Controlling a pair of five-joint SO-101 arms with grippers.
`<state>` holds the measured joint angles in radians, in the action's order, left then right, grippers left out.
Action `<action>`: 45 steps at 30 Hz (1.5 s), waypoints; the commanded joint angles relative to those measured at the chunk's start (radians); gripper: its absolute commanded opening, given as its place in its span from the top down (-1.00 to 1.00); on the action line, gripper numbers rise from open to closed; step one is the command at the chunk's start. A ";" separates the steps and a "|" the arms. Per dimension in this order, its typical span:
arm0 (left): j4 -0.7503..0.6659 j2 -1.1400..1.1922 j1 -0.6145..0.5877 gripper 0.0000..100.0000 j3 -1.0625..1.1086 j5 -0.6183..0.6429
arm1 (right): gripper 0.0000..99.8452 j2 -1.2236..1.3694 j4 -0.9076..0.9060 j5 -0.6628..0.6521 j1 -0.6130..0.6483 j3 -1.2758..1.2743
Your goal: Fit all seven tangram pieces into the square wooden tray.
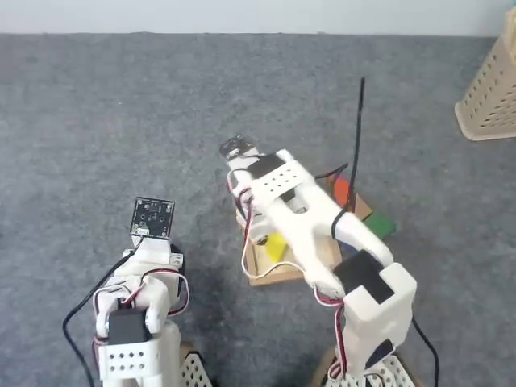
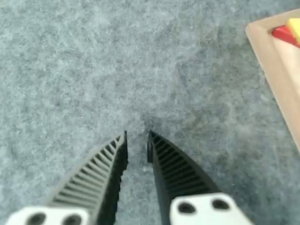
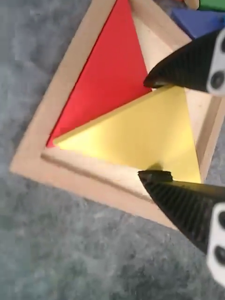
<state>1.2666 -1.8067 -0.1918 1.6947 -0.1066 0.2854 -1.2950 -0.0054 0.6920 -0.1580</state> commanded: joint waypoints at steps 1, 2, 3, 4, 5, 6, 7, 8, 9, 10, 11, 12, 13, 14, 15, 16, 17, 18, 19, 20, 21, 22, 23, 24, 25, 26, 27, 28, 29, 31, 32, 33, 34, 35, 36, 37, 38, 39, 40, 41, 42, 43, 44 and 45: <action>0.000 -0.021 0.003 0.86 -0.010 0.008 | 0.63 -0.018 -0.012 0.015 0.038 -0.009; 0.000 -0.021 0.003 0.86 -0.010 0.008 | 0.63 -0.018 -0.007 0.015 0.035 -0.014; 0.000 -0.021 0.003 0.86 -0.010 0.008 | 0.63 -0.018 -0.007 0.015 0.033 -0.014; 0.000 -0.021 0.003 0.86 -0.010 0.008 | 0.63 -0.018 -0.007 0.015 0.027 -0.014; 0.000 -0.021 0.003 0.86 -0.010 0.008 | 0.63 -0.018 -0.007 0.015 0.025 -0.014; 0.000 -0.021 0.003 0.86 -0.010 0.008 | 0.63 -0.018 -0.008 0.015 0.024 -0.014; 0.000 -0.021 0.003 0.86 -0.010 0.008 | 0.63 -0.018 -0.008 0.015 0.024 -0.014; 0.000 -0.021 0.003 0.86 -0.010 0.008 | 0.63 -0.018 -0.010 0.015 0.024 -0.015; 0.000 -0.021 0.003 0.86 -0.010 0.008 | 0.63 -0.018 -0.013 0.015 0.024 -0.015; 0.000 -0.021 0.003 0.86 -0.010 0.008 | 0.63 -0.018 -0.015 0.015 0.024 -0.015; 0.000 -0.021 0.003 0.86 -0.010 0.008 | 0.63 -0.018 -0.015 0.015 0.024 -0.015; 0.000 -0.021 0.003 0.86 -0.010 0.008 | 0.63 -0.016 -0.016 0.015 0.024 -0.015; 0.000 -0.021 0.003 0.86 -0.010 0.008 | 0.63 -0.015 -0.016 0.015 0.024 -0.015; 0.000 -0.021 0.003 0.86 -0.010 0.008 | 0.63 -0.012 -0.016 0.015 0.024 -0.015; 0.000 -0.021 0.003 0.86 -0.010 0.008 | 0.63 -0.010 -0.016 0.015 0.024 -0.015; 0.000 -0.021 0.003 0.86 -0.010 0.008 | 0.63 -0.010 -0.016 0.017 0.024 -0.015; 0.000 -0.021 0.003 0.86 -0.010 0.008 | 0.62 -0.012 -0.016 0.029 0.024 -0.015; 0.000 -0.021 0.003 0.86 -0.010 0.008 | 0.62 -0.015 -0.016 0.057 0.024 -0.015; 0.000 -0.021 0.003 0.86 -0.010 0.008 | 0.62 -0.016 -0.016 0.089 0.024 -0.014; 0.000 -0.021 0.003 0.86 -0.010 0.008 | 0.62 -0.016 -0.016 0.123 0.024 -0.012; 0.000 -0.021 0.003 0.86 -0.010 0.008 | 0.62 -0.016 -0.016 0.157 0.024 -0.011; 0.000 -0.021 0.003 0.86 -0.010 0.008 | 0.62 -0.016 -0.016 0.190 0.022 -0.009; 0.000 -0.021 0.003 0.86 -0.010 0.008 | 0.62 -0.016 -0.016 0.227 0.022 -0.009; 0.000 -0.021 0.003 0.86 -0.010 0.008 | 0.62 -0.016 -0.016 0.264 0.022 -0.008; 0.000 -0.021 0.003 0.86 -0.010 0.008 | 0.62 -0.016 -0.015 0.296 0.022 -0.008; 0.000 -0.021 0.003 0.86 -0.010 0.008 | 0.62 -0.016 -0.008 0.319 0.022 -0.008; 0.000 -0.021 0.003 0.86 -0.010 0.008 | 0.62 -0.016 -0.007 0.327 0.022 -0.008; 0.000 -0.021 0.003 0.86 -0.010 0.008 | 0.62 -0.016 -0.005 0.327 0.024 -0.006; 0.000 -0.021 0.003 0.86 -0.010 0.008 | 0.62 -0.016 -0.005 0.327 0.024 -0.006; 0.000 -0.021 0.003 0.86 -0.010 0.008 | 0.62 -0.016 -0.005 0.327 0.024 -0.006; 0.000 -0.021 0.003 0.86 -0.010 0.008 | 0.62 -0.016 -0.005 0.327 0.024 -0.006; 0.000 -0.021 0.003 0.86 -0.010 0.008 | 0.62 -0.018 -0.005 0.327 0.025 -0.006; 0.000 -0.021 0.003 0.86 -0.010 0.008 | 0.62 -0.018 -0.005 0.327 0.025 -0.003; 0.000 -0.021 0.003 0.86 -0.010 0.008 | 0.62 -0.016 -0.012 0.327 0.025 0.008; 0.000 -0.021 0.003 0.86 -0.010 0.008 | 0.62 -0.015 -0.015 0.325 0.027 0.014; 0.000 -0.021 0.003 0.86 -0.010 0.008 | 0.61 -0.013 -0.016 0.322 0.028 0.015; 0.000 -0.021 0.003 0.86 -0.010 0.008 | 0.58 -0.013 -0.016 0.305 0.028 0.015; 0.000 -0.021 0.003 0.86 -0.010 0.008 | 0.54 -0.013 -0.018 0.284 0.028 0.014; 0.000 -0.021 0.003 0.86 -0.010 0.008 | 0.49 -0.012 -0.028 0.267 0.028 0.014; 0.000 -0.021 0.003 0.86 -0.010 0.008 | 0.44 -0.010 -0.038 0.258 0.028 0.017; 0.000 -0.021 0.003 0.86 -0.010 0.008 | 0.41 -0.012 -0.042 0.256 0.028 0.017; 0.000 -0.021 0.003 0.86 -0.010 0.008 | 0.40 -0.015 -0.044 0.252 0.028 0.017; 0.000 -0.021 0.003 0.86 -0.010 0.008 | 0.40 -0.016 -0.042 0.250 0.028 0.017; 0.000 -0.021 0.003 0.86 -0.010 0.008 | 0.40 -0.016 -0.041 0.249 0.027 0.017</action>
<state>1.2666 -1.8067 -0.1918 1.6947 -0.1066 0.2854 -1.3149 0.2662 0.7165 -0.1765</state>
